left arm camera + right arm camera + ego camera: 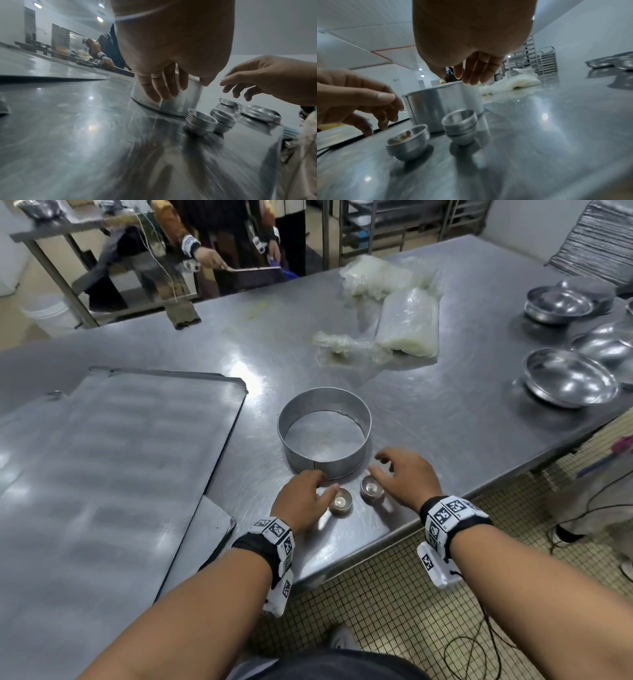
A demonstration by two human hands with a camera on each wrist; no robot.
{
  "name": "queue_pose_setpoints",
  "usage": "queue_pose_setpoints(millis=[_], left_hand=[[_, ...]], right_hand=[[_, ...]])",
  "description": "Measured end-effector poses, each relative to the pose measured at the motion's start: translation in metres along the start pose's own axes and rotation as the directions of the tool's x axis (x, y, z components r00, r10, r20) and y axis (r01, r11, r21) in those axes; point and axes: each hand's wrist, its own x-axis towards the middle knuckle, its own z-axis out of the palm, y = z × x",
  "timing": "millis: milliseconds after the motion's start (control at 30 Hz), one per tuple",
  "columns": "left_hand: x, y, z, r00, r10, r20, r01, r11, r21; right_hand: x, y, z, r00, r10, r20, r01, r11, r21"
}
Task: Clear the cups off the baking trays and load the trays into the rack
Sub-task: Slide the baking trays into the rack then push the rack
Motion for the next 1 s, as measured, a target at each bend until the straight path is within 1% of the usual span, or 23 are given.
queue_pose_setpoints(millis=[100,167,233,300,400,500,667,733,800,867,1000], left_hand=[[-0.005,-0.008,-0.016,0.998,-0.011,-0.062,0.012,1.000,0.016],[-0.011,-0.017,-0.030,0.993,-0.054,-0.107,0.056,0.998,0.011],[-0.020,-0.027,-0.047,0.979,-0.111,-0.169,0.111,0.994,-0.007],[-0.035,-0.042,-0.065,0.960,-0.165,-0.229,0.165,0.986,-0.020],[-0.063,-0.073,-0.093,0.920,-0.260,-0.294,0.259,0.965,-0.043],[-0.096,-0.112,-0.120,0.870,-0.362,-0.334,0.366,0.929,-0.055],[-0.161,-0.179,-0.164,0.786,-0.526,-0.324,0.524,0.846,-0.100],[-0.186,-0.207,-0.182,0.748,-0.581,-0.322,0.574,0.809,-0.125],[-0.209,-0.237,-0.200,0.718,-0.617,-0.322,0.614,0.780,-0.125],[-0.229,-0.267,-0.218,0.702,-0.639,-0.314,0.642,0.759,-0.109],[-0.258,-0.335,-0.255,0.699,-0.676,-0.233,0.683,0.728,-0.063]], right_hand=[[0.011,-0.027,-0.003,0.993,-0.071,-0.091,0.072,0.997,0.003],[0.019,-0.053,0.000,0.985,-0.138,-0.104,0.143,0.989,0.038],[0.026,-0.083,0.007,0.974,-0.209,-0.091,0.215,0.974,0.065],[0.031,-0.116,0.018,0.963,-0.269,-0.035,0.271,0.958,0.090],[0.032,-0.164,0.040,0.939,-0.316,0.133,0.303,0.947,0.109],[0.025,-0.208,0.068,0.880,-0.354,0.317,0.336,0.935,0.112],[0.005,-0.273,0.112,0.815,-0.359,0.456,0.342,0.932,0.122],[-0.004,-0.296,0.131,0.802,-0.345,0.488,0.330,0.936,0.119],[-0.012,-0.317,0.149,0.809,-0.315,0.497,0.294,0.948,0.122],[-0.020,-0.337,0.166,0.829,-0.272,0.489,0.243,0.962,0.124],[-0.038,-0.372,0.196,0.875,-0.149,0.460,0.128,0.989,0.078]])
